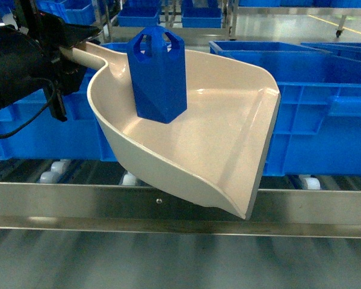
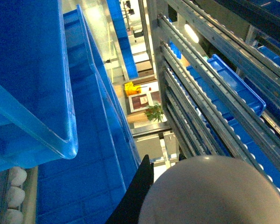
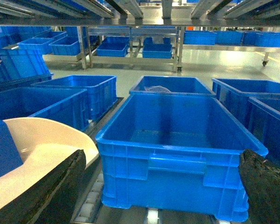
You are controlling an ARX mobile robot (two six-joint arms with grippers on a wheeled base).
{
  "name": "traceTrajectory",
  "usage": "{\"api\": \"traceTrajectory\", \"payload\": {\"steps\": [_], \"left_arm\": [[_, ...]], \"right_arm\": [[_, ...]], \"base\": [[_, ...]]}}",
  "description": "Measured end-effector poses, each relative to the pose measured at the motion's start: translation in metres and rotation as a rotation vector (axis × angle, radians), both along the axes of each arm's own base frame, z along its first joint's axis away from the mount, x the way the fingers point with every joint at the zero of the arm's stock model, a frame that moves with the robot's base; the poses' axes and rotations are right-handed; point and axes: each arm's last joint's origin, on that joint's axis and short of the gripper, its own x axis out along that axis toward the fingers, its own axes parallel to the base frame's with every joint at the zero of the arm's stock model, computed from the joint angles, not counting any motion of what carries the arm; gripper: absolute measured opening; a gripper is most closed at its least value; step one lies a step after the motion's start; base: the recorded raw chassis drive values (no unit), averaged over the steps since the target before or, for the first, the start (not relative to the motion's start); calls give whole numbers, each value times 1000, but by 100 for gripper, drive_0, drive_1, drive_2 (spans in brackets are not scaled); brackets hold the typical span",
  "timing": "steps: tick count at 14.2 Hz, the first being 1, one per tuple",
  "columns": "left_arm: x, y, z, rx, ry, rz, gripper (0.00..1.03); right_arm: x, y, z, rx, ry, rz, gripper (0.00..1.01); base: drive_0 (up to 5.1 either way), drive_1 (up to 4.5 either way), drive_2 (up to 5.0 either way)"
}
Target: Place part in tray to right shelf
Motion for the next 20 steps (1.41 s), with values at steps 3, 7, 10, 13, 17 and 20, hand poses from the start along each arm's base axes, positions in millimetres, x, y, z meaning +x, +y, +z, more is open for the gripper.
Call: {"api": "traceTrajectory", "payload": {"steps": [3,7,10,13,17,20], "left_arm": [[0,0,0,0,0,0,12],[0,0,0,0,0,0,12],[0,0,0,0,0,0,12],[0,0,0,0,0,0,12],[0,0,0,0,0,0,12],[0,0,0,0,0,0,12]], "right_arm": [[0,0,0,0,0,0,98],[0,0,0,0,0,0,98],[0,0,0,0,0,0,98],[0,0,0,0,0,0,98],[0,0,0,0,0,0,98],[0,0,0,0,0,0,98]], "base": [[0,0,0],[0,0,0],[0,0,0],[0,0,0],[0,0,0],[0,0,0]]}}
